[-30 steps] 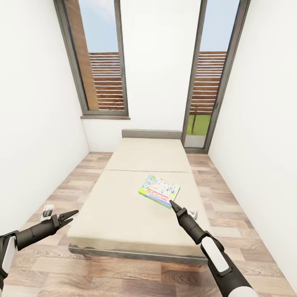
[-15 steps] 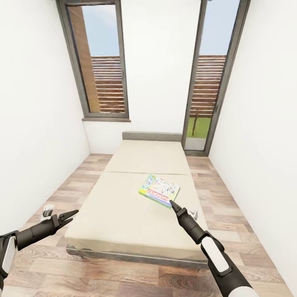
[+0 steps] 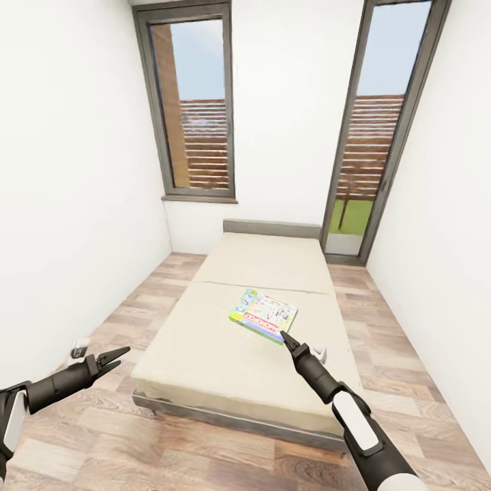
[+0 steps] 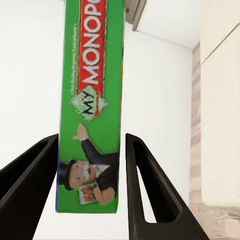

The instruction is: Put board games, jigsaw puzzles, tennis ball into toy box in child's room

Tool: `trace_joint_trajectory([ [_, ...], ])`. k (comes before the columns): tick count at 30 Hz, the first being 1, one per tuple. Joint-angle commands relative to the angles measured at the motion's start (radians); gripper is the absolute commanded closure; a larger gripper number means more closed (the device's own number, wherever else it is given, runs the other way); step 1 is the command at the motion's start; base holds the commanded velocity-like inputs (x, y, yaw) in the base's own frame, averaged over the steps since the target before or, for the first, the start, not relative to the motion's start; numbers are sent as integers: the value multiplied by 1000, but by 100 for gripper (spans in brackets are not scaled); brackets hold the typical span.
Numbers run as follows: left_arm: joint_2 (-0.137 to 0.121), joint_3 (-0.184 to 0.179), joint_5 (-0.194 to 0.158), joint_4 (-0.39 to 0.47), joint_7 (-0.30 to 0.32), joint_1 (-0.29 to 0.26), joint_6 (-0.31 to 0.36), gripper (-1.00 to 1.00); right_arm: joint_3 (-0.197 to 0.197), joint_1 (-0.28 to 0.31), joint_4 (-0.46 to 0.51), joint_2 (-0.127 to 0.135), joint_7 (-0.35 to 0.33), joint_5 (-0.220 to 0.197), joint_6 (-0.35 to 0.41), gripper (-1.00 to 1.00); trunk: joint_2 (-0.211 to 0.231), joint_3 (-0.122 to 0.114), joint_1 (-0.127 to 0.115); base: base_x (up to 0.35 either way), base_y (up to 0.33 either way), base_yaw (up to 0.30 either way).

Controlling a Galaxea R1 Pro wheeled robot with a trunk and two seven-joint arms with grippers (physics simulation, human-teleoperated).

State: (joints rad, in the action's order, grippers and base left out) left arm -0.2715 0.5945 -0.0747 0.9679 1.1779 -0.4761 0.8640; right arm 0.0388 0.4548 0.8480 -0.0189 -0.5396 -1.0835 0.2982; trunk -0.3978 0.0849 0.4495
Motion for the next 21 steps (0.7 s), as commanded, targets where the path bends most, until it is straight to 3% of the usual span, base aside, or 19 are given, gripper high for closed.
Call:
trace_joint_trajectory([
  [1, 0, 1, -2, 0, 2, -1, 7, -100, 0, 1, 0, 0, 0, -12, 9, 100, -2, 1, 1, -120, 0, 210],
  [13, 0, 1, -2, 0, 2, -1, 7, -100, 0, 1, 0, -1, 0, -12, 9, 100, -2, -12, 1, -150, -61, 210],
  [21, 0, 1, -1, 0, 2, -1, 5, -100, 1, 1, 0, -1, 2, -12, 9, 100, -2, -21, 1, -45, -44, 210],
])
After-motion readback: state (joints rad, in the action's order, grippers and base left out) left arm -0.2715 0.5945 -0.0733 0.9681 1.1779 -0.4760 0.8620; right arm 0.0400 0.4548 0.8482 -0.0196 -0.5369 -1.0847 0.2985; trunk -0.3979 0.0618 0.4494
